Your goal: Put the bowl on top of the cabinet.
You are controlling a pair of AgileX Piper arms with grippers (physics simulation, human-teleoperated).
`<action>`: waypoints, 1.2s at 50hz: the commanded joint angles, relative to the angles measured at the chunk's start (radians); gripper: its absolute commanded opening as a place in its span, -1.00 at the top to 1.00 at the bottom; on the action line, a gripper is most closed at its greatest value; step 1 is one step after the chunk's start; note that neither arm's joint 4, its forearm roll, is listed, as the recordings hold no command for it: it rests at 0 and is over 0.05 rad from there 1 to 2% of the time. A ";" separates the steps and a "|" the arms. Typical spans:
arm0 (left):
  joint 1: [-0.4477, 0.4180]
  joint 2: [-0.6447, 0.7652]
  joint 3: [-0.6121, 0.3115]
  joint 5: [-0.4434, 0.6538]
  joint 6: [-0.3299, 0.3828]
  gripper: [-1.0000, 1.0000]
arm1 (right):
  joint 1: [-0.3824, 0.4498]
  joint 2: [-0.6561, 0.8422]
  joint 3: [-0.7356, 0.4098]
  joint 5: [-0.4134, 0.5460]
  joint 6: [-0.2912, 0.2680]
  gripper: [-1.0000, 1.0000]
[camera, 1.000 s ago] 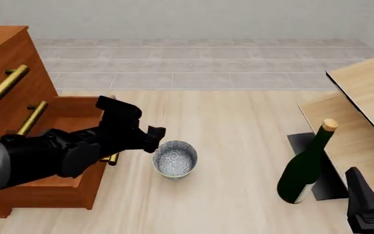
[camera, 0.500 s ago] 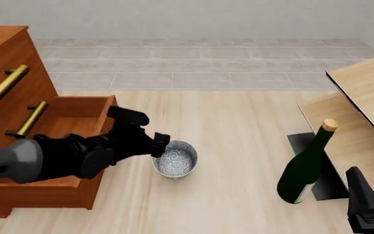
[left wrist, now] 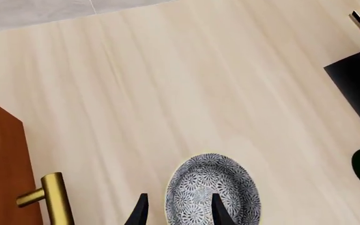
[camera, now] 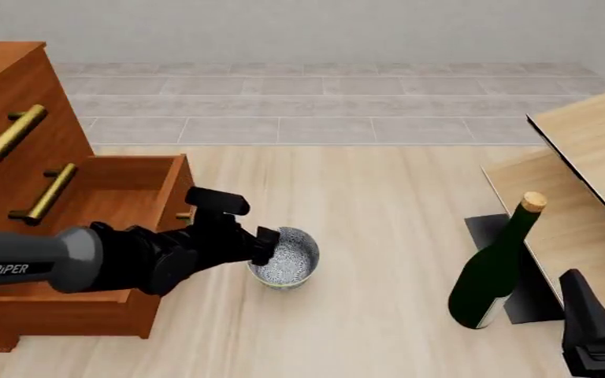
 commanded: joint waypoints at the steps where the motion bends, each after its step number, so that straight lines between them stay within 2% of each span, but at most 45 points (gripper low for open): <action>1: -0.008 0.040 0.000 -0.018 -0.023 -1.00 | 0.001 0.000 -0.003 0.002 0.003 -1.00; 42: -0.015 0.127 -0.002 -0.049 -0.065 -1.00 | -0.004 0.000 0.000 -0.005 0.014 -1.00; 60: -0.012 0.154 -0.003 -0.067 -0.058 -1.00 | -0.006 0.000 0.000 -0.003 0.017 -1.00</action>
